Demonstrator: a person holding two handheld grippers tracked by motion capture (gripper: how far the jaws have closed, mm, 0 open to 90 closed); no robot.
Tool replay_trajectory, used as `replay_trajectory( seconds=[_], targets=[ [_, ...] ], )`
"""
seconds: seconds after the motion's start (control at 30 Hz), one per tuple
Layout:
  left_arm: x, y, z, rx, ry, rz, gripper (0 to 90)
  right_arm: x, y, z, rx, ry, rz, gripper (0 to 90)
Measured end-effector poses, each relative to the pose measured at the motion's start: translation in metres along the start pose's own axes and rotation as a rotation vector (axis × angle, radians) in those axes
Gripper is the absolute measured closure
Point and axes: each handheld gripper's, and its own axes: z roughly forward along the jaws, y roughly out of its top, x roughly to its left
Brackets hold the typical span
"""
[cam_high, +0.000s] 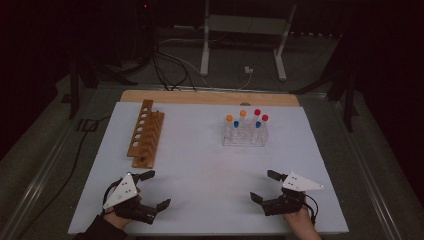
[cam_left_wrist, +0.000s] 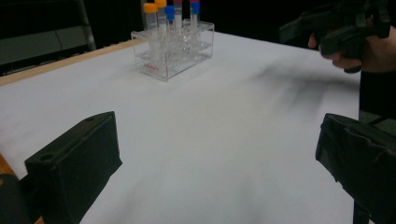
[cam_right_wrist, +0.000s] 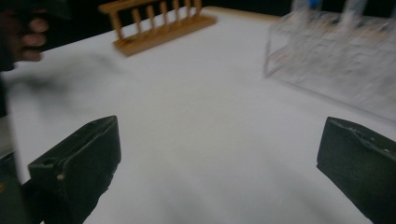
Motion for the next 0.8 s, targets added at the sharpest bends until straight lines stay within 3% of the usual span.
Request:
replay_trajectory(
  seconds=[0.17, 0.43, 0.57, 0.67, 0.8],
  targets=[
    [0.0007, 0.0006, 0.0002, -0.008, -0.007, -0.008, 0.6, 0.0036, 0.0026, 0.0005, 0.03, -0.019, -0.032, 0.0],
    [0.0001, 0.0007, 0.0011, -0.008, -0.016, -0.01, 0.6, 0.0049, 0.002, -0.0001, 0.016, -0.046, -0.076, 0.0],
    [0.0001, 0.001, 0.001, -0.014, -0.019, -0.01, 0.6, 0.0076, 0.0018, -0.0007, -0.013, -0.108, -0.123, 0.0],
    [-0.0002, 0.0003, 0.0006, -0.007, -0.013, -0.002, 0.6, 0.007, 0.002, 0.0002, -0.006, -0.11, -0.114, 0.0],
    [-0.0011, 0.0011, 0.0007, -0.014, -0.016, 0.004, 0.6, 0.0051, 0.0031, 0.0007, 0.029, -0.072, -0.066, 0.0]
  ],
)
